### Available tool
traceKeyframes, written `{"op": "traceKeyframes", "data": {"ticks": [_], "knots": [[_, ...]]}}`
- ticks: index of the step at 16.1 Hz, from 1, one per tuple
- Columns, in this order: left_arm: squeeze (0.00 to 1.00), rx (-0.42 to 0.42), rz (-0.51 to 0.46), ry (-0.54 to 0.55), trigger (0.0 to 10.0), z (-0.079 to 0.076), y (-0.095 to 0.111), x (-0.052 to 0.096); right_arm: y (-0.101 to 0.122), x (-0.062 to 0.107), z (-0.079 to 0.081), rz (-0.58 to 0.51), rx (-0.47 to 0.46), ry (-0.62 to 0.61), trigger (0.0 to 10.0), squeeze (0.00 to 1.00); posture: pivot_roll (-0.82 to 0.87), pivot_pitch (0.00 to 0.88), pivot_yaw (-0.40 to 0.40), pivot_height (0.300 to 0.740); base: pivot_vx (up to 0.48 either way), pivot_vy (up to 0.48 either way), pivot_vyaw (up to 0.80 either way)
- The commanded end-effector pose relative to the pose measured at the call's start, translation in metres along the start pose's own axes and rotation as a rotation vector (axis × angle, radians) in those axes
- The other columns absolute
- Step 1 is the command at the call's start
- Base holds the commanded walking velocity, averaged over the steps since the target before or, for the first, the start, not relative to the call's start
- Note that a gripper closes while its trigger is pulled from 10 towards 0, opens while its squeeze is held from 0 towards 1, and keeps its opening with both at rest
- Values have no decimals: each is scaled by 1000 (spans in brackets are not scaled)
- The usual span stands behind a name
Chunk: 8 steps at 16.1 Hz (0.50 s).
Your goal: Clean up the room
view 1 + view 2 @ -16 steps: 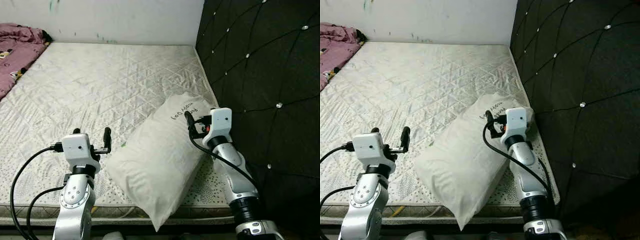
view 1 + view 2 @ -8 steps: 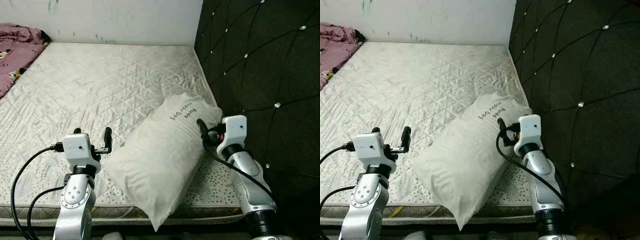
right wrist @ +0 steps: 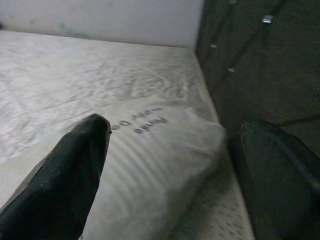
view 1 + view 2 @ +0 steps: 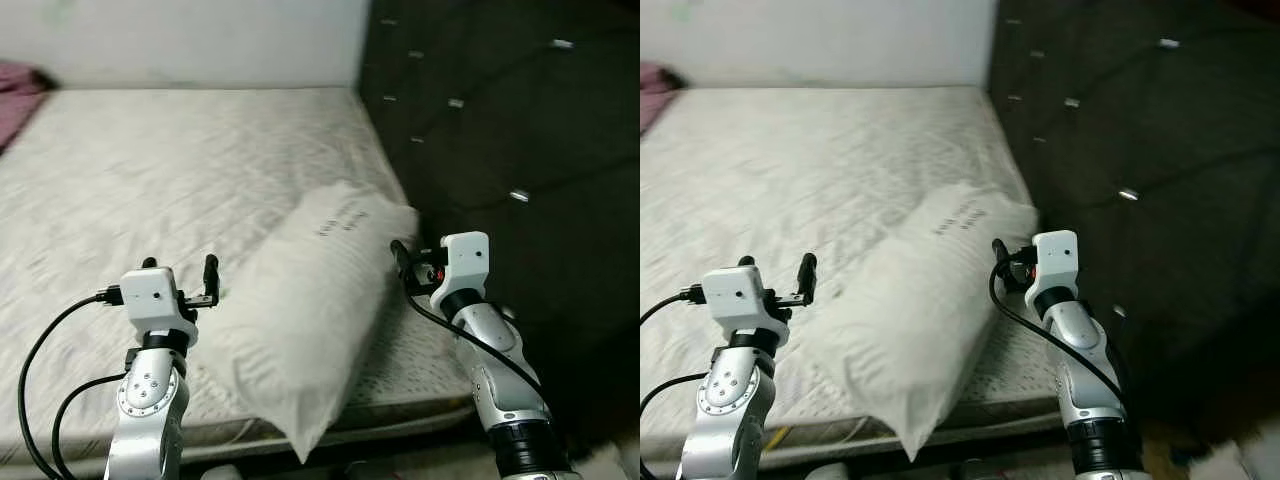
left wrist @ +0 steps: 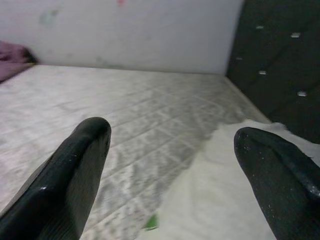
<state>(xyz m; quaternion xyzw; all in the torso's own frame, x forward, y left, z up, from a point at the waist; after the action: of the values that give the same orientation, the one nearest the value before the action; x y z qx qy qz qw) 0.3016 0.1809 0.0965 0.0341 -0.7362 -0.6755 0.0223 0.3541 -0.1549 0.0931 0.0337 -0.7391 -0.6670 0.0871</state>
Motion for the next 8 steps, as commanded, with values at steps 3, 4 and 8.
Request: {"op": "traceKeyframes", "data": {"ticks": [3, 4, 8], "knots": [[0, -26, 6, 40, 10000, 4, 0, -1, 10, -1, -1, -25, 3, -9, 10000, 0, -30, 3, -31, 740, 0, 0, 0], [0, -34, -9, 79, 10000, 12, 4, 0, 11, -1, -1, -28, -7, -14, 10000, 0, -31, 6, -31, 740, 0, 0, 0], [0, -22, -39, 110, 10000, 25, 14, 14, 8, 14, 1, -11, -49, 15, 10000, 0, -22, 24, -35, 740, 0, 0, 0]]}}
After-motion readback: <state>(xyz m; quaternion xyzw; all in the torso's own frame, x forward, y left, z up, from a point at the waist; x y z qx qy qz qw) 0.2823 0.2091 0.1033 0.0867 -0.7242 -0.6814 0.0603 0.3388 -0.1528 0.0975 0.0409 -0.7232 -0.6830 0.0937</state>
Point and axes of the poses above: a point about 5 cm out from each wrist's last joint towards the gripper, its own x axis pointing back from the gripper into the wrist, its own y axis along the axis of the wrist's last joint, z = x × y, the point moved 6 cm from there along -x, pointing out of the wrist towards the gripper, and after that the axes turned 3 degrees about x, right-handed, at the moved point
